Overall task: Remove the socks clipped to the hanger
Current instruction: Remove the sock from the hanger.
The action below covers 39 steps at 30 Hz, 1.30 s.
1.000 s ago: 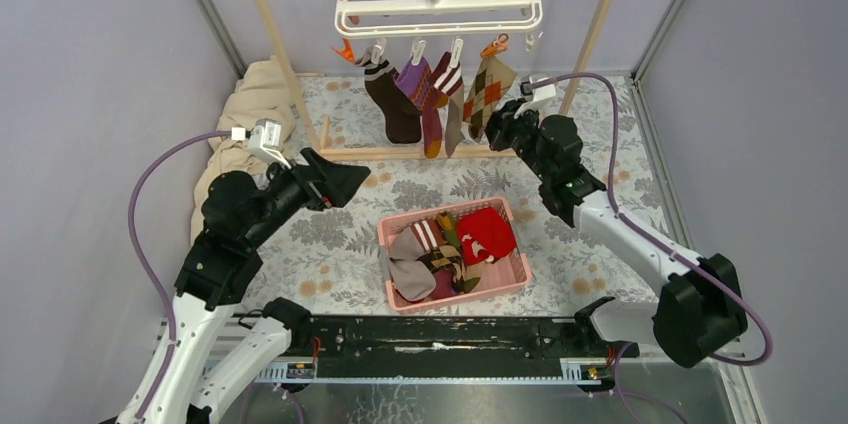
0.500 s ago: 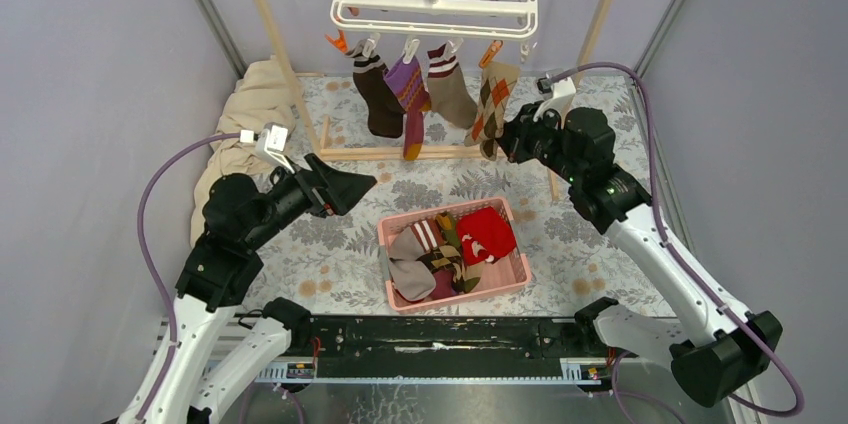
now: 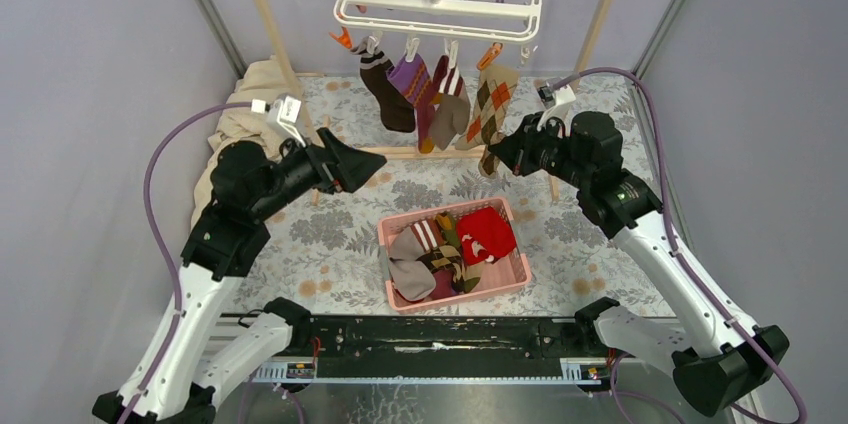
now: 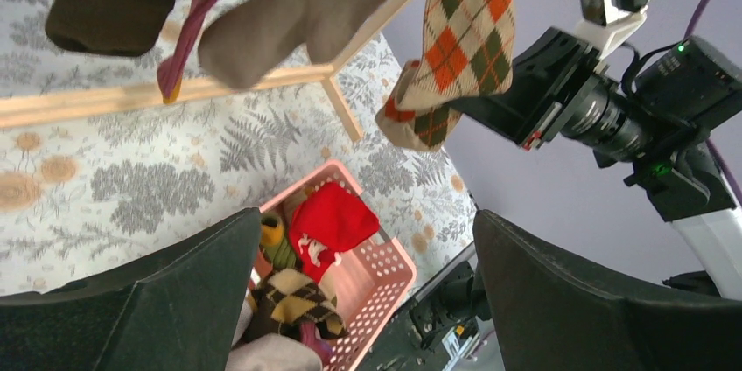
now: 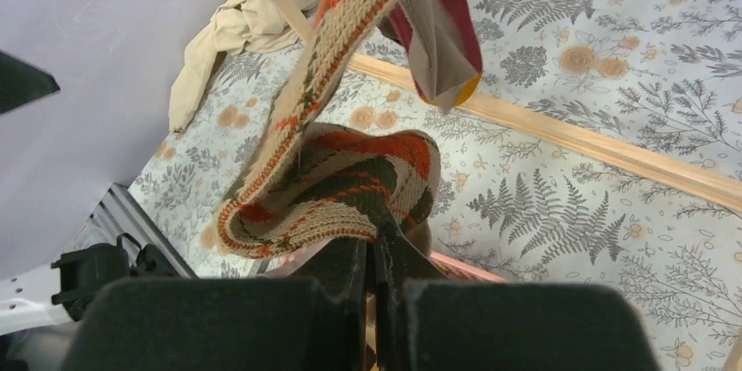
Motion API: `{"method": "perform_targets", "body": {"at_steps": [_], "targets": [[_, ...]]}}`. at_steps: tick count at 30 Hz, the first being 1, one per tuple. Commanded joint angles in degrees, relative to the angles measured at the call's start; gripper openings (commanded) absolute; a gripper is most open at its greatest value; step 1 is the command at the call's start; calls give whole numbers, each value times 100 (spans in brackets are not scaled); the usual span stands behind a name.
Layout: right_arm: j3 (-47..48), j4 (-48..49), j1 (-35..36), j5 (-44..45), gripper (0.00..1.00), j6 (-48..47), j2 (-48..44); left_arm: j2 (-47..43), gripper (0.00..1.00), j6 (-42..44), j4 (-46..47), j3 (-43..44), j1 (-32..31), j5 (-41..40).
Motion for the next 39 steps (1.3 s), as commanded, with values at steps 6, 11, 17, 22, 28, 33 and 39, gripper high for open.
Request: {"method": "perform_targets", "body": {"at_steps": [6, 11, 17, 22, 28, 33, 39], "targets": [[341, -187, -263, -657, 0, 269, -199, 1264, 99, 753, 454, 1251, -303, 367], [426, -6, -367, -1364, 0, 556, -213, 1585, 99, 794, 911, 881, -1262, -67], [245, 643, -413, -2122, 0, 1184, -134, 1680, 99, 808, 1688, 168, -2086, -595], [-1, 1439, -413, -2602, 0, 1728, -52, 1852, 99, 964, 2032, 87, -2321, -852], [-345, 2504, -413, -3079, 0, 2526, 100, 1999, 99, 1102, 2307, 66, -2331, -889], [-508, 2962, -413, -3213, 0, 2861, 211, 2013, 99, 1097, 2728, -77, -2335, -852], [-769, 3744, -420, -3404, 0, 3455, 317, 2311, 99, 1093, 2813, -12, -2336, -817]]}}
